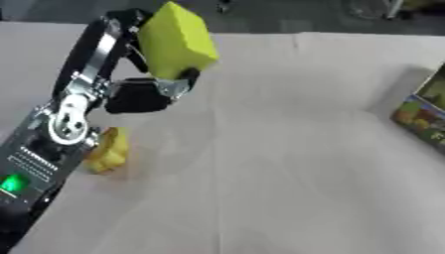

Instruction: Pick up the objects with one hand, pass them to the other hand, and then place them into the box on the other side of the table.

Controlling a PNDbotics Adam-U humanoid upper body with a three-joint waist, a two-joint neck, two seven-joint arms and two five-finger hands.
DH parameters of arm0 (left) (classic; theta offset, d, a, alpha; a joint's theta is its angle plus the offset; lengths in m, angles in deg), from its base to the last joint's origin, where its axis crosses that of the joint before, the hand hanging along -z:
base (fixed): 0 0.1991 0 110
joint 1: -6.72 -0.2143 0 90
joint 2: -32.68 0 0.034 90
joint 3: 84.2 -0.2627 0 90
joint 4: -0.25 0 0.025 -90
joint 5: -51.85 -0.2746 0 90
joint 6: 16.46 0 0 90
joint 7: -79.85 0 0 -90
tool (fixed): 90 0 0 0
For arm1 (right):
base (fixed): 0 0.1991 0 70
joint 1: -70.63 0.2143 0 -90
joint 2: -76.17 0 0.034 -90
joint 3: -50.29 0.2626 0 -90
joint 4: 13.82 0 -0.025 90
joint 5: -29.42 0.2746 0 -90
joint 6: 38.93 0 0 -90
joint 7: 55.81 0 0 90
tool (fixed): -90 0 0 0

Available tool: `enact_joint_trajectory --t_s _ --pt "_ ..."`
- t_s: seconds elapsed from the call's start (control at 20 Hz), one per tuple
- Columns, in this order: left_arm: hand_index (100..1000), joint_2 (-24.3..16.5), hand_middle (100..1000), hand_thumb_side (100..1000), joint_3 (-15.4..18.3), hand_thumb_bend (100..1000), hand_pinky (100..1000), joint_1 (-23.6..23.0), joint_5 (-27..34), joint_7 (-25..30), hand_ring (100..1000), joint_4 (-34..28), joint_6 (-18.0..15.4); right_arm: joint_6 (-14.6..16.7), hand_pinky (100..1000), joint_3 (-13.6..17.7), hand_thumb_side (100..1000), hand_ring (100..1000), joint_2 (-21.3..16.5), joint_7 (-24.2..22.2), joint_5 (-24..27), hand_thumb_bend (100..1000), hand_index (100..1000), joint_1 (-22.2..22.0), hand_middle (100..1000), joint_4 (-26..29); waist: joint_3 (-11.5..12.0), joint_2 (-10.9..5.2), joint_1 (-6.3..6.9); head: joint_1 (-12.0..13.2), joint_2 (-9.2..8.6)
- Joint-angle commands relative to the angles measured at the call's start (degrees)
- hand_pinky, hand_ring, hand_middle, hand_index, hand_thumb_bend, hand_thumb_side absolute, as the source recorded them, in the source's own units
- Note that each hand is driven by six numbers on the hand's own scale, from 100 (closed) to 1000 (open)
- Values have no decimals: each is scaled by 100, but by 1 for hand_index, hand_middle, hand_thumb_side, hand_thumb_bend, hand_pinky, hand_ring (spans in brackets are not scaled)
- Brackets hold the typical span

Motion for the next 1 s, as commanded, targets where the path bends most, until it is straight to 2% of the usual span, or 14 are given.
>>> enact_joint_trajectory --t_s 0.05,0.15,0.4,0.5,0.7,1.0 --pt "453 38 392 100 -90 105 473 117 -99 -60 476 -92 -119 12 821 -53 572 887 -114 -102 2 100 902 183 770 129 -12 -178 -88 30 -59" --pt "453 101 393 100 -161 100 472 115 -163 -134 476 -50 -261 7 822 -191 558 887 -119 -253 -61 100 902 321 771 166 -17 -182 -95 50 -62" --pt "456 324 397 100 -281 100 476 100 -507 -256 480 329 -867 31 827 -727 515 894 -134 -890 -328 100 909 883 781 264 -13 -192 -112 81 -76" --pt "455 384 395 100 -308 100 475 101 -609 -230 480 497 -1055 73 830 -955 490 898 -126 -1213 -487 132 911 1131 786 312 -6 -195 -117 106 -86" --pt "455 450 395 100 -354 100 477 98 -687 -189 480 746 -1282 194 837 -1410 441 911 -59 -1889 -839 214 915 1659 802 393 6 -210 -127 150 -84" --pt "455 525 395 100 -377 100 477 67 -807 -164 480 915 -1465 279 850 -2128 433 926 265 -2903 -1415 292 926 2545 820 344 7 -252 -143 186 -87"
